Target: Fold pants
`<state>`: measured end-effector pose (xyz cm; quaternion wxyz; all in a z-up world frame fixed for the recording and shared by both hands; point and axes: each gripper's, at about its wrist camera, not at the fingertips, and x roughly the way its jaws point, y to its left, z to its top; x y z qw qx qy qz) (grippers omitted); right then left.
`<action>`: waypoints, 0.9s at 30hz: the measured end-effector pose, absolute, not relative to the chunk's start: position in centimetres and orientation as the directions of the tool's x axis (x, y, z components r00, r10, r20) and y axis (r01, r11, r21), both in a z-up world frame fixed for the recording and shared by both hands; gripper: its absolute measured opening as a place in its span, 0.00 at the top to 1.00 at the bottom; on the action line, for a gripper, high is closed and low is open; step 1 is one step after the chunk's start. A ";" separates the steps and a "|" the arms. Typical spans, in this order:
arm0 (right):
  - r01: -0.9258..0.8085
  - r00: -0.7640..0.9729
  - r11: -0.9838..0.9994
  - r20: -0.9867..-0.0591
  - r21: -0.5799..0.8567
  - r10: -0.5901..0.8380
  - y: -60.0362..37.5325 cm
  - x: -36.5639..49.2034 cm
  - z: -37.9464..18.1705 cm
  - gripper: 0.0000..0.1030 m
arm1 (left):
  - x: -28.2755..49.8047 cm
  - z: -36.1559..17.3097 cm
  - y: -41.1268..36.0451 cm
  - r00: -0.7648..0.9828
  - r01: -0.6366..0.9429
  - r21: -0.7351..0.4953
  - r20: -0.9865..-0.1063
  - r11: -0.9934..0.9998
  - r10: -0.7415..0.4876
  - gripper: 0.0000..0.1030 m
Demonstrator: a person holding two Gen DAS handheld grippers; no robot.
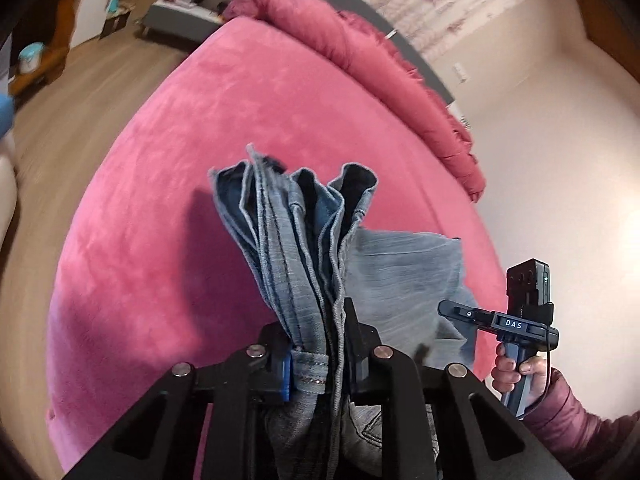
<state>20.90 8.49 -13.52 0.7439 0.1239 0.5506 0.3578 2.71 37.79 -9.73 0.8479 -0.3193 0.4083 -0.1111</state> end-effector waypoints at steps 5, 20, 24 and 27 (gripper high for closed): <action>-0.426 0.224 0.710 -0.695 0.561 0.683 6.5 20.9 -9.2 0.91 | 4.4 -7.5 36.7 0.670 -0.018 -0.646 -0.574 0.763 -0.470 0.82; -0.409 0.377 0.801 -0.718 0.438 0.585 4.7 28.2 -4.7 0.91 | 17.2 -5.0 33.1 0.661 0.030 -0.575 -0.602 0.818 -0.448 0.82; -0.397 0.396 0.824 -0.735 0.404 0.551 5.1 31.3 -4.6 0.91 | 21.3 -4.9 32.5 0.657 0.026 -0.542 -0.624 0.840 -0.423 0.82; -0.387 0.406 0.837 -0.743 0.387 0.532 5.6 33.4 -4.5 0.91 | 23.8 -5.5 32.7 0.657 0.009 -0.537 -0.633 0.843 -0.410 0.81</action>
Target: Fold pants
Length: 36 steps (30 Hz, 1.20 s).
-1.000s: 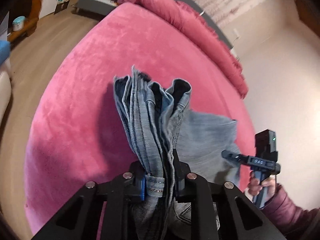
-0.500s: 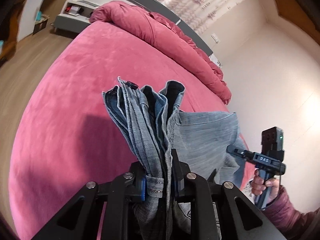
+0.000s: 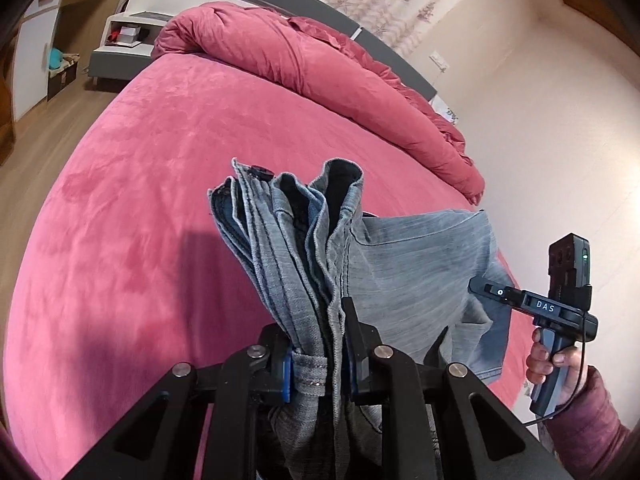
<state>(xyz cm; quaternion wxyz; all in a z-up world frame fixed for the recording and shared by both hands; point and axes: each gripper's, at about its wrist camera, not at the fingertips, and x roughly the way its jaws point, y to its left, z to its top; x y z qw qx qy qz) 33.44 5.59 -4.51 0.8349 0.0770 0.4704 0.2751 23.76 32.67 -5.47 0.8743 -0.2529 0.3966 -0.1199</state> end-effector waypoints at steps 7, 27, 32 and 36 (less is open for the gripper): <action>-0.320 0.378 0.850 -0.766 0.418 0.519 6.7 39.2 -7.2 0.91 | 29.3 -9.0 33.0 0.609 -0.051 -0.501 -0.701 0.864 -0.370 0.80; -0.350 0.466 0.860 -0.727 0.371 0.504 2.3 33.8 -7.2 0.58 | 23.8 -6.2 35.5 0.724 -0.161 -0.497 -0.647 0.853 -0.240 0.43; -0.538 0.299 0.757 -0.756 0.370 0.582 7.3 29.4 -7.9 0.67 | 25.1 -6.1 33.2 0.680 -0.136 -0.473 -0.684 0.871 -0.265 0.43; -0.616 0.234 0.711 -0.784 0.338 0.575 10.4 27.3 -9.2 0.67 | 25.5 -6.2 32.2 0.655 -0.123 -0.477 -0.698 0.870 -0.290 0.43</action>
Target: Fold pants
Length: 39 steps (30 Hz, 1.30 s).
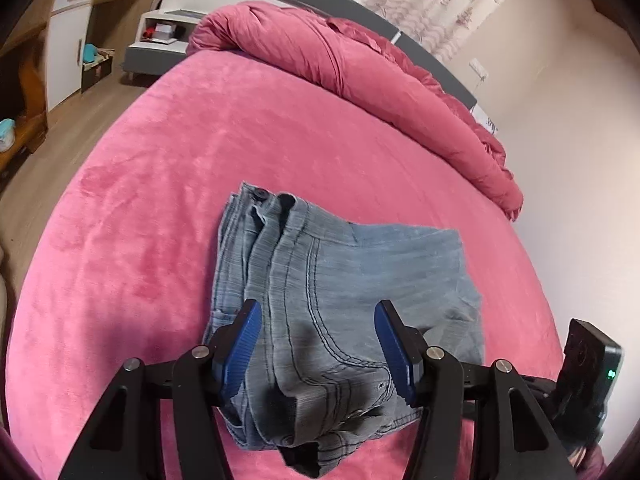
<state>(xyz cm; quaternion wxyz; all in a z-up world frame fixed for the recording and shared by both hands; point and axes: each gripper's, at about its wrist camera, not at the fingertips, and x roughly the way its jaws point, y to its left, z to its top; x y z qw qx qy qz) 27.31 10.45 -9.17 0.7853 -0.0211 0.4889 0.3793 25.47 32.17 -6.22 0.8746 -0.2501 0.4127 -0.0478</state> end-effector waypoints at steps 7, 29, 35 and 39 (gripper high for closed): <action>-0.704 0.291 0.700 -0.852 0.116 0.434 14.9 27.1 -11.0 0.67 | 26.9 -7.3 31.0 0.594 -0.098 -0.426 -0.750 0.899 -0.291 0.43; -0.732 0.084 0.631 -0.885 0.257 0.458 10.4 22.9 -15.4 1.00 | 28.9 -11.1 32.4 0.530 -0.246 -0.319 -0.835 0.915 -0.149 0.47; -0.707 0.118 0.653 -0.866 0.270 0.487 8.0 20.8 -13.8 0.98 | 26.2 -8.0 31.0 0.573 -0.267 -0.207 -0.819 0.941 -0.017 0.43; -0.658 0.195 0.710 -0.854 0.251 0.483 6.2 19.2 -11.8 0.90 | 23.0 -6.6 29.8 0.601 -0.308 -0.181 -0.798 0.934 0.044 0.37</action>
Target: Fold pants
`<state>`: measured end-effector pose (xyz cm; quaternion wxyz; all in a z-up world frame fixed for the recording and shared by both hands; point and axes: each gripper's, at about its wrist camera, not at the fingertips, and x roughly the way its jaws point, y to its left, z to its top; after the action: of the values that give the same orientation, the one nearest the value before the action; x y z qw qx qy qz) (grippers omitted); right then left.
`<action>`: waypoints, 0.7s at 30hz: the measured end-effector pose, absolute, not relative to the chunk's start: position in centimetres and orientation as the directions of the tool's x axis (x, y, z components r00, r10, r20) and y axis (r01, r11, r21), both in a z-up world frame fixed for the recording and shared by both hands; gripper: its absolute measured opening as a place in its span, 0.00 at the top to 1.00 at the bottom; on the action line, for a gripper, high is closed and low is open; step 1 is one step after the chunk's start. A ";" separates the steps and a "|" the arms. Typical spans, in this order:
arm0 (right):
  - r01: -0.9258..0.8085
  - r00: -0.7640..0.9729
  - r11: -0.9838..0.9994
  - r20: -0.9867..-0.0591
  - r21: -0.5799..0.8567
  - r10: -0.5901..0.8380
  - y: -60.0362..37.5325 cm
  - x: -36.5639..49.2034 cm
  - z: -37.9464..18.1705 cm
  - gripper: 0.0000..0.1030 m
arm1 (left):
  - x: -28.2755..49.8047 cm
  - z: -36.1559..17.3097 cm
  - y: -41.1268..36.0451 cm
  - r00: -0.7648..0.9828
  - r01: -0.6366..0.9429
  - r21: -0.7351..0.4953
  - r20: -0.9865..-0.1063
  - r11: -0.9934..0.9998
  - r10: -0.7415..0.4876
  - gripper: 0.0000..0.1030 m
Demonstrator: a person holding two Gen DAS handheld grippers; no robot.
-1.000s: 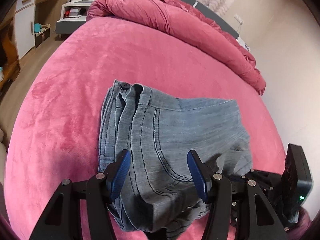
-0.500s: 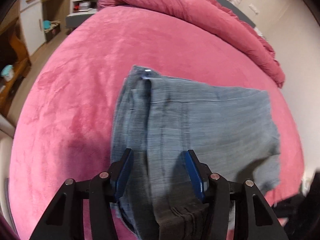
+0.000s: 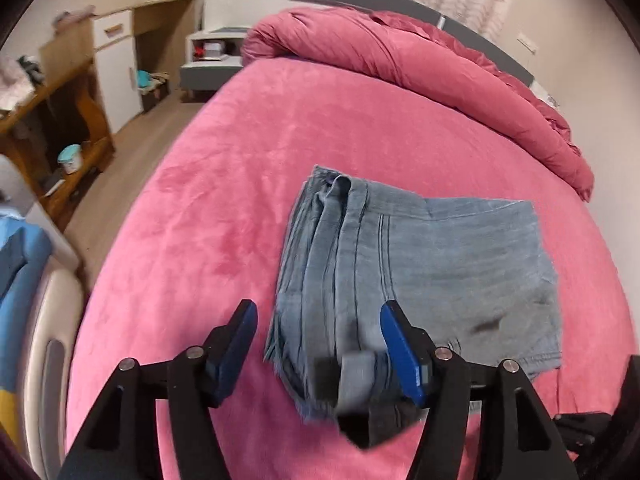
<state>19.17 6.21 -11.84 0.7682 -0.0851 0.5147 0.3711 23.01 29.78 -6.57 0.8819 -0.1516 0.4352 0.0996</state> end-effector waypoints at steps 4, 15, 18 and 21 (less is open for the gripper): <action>-0.609 0.268 0.758 -0.839 0.233 0.474 5.5 18.6 -9.9 0.82 | 19.3 -5.6 28.8 0.615 -0.356 -0.139 -0.779 0.924 0.119 0.31; -0.432 0.470 0.878 -0.780 0.205 0.413 3.7 15.2 -5.6 0.68 | 10.5 -2.6 27.0 0.648 -0.407 -0.101 -0.732 0.908 0.209 0.15; -0.382 0.505 0.904 -0.776 0.192 0.378 3.3 14.4 -5.2 0.65 | 8.3 -1.8 26.5 0.658 -0.420 -0.093 -0.716 0.903 0.232 0.13; -0.340 0.541 0.928 -0.776 0.152 0.325 3.2 13.4 -4.8 0.63 | 6.6 -1.2 26.0 0.665 -0.430 -0.082 -0.702 0.899 0.254 0.08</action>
<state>13.40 3.16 -4.80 0.8777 -0.0087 0.4402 0.1895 6.60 26.03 -1.21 0.9043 -0.1213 0.3630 0.1890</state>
